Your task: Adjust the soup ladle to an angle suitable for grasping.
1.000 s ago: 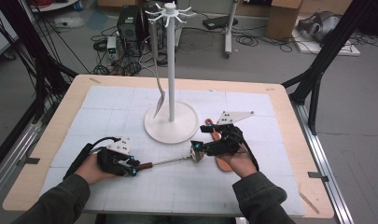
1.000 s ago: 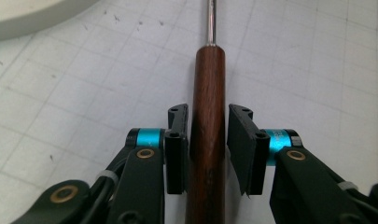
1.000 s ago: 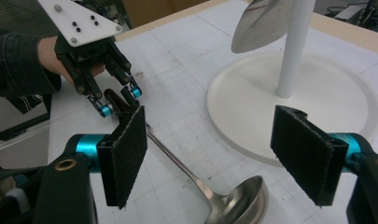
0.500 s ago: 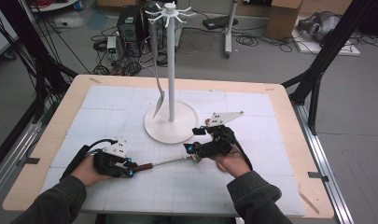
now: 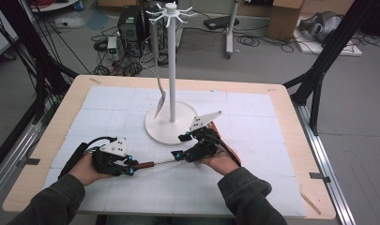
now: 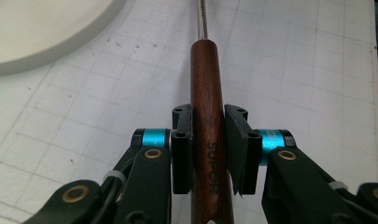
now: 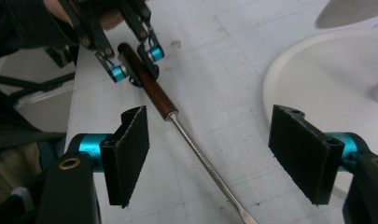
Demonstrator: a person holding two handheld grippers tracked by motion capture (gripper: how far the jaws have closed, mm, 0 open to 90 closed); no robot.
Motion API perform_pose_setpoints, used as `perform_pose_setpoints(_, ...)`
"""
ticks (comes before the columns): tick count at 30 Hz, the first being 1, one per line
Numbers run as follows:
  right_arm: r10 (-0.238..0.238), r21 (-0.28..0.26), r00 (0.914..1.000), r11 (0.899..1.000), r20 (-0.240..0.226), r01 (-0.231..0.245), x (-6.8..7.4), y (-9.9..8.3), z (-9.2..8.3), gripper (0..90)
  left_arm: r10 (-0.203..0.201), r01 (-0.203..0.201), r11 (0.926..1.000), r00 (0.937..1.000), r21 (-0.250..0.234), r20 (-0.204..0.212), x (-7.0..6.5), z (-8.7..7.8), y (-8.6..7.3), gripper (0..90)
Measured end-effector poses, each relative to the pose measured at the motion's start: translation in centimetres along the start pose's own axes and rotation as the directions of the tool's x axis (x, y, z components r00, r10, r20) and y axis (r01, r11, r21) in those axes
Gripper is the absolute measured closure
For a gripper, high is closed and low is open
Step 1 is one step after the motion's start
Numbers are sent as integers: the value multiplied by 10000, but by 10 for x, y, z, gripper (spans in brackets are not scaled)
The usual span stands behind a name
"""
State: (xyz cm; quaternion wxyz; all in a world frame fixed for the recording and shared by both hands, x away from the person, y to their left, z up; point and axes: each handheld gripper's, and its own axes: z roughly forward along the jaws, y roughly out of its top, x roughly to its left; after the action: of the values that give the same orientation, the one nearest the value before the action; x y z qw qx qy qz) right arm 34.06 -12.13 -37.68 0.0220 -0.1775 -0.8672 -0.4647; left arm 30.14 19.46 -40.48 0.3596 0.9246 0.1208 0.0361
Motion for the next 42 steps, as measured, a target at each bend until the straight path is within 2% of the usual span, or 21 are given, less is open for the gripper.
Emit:
perform_pose_setpoints(4,-241,722,9995,9971,-206,255,1,-1,16,285,181,-181,9998,9998,69,47,-2,1,5,731)
perform_pose_setpoints(7,-379,1014,9989,9940,-289,406,2,-1,23,302,278,-279,9996,9996,79,84,-4,1,9,731)
perform_pose_setpoints(16,-778,1547,9944,9840,-720,881,8,-1,36,340,733,-737,9971,9972,199,166,-7,3,25,731)
perform_pose_setpoints(22,-876,1748,9895,9788,-1148,1070,13,0,46,389,762,-766,9970,9967,144,277,-9,5,31,731)
perform_pose_setpoints(29,-957,2033,9854,9713,-1410,1234,15,0,58,431,973,-977,9951,9948,119,305,-12,6,40,731)
perform_pose_setpoints(36,-1030,2372,9806,9611,-1669,1414,17,0,63,566,1124,-1126,9936,9932,77,294,-16,8,46,731)
perform_pose_setpoints(37,-1057,2384,9796,9603,-1709,1452,17,0,63,583,1229,-1233,9923,9920,114,273,-16,7,46,731)
perform_pose_setpoints(42,-1202,2363,9747,9578,-1884,1637,19,1,63,670,1253,-1254,9921,9919,37,209,-18,6,47,730)
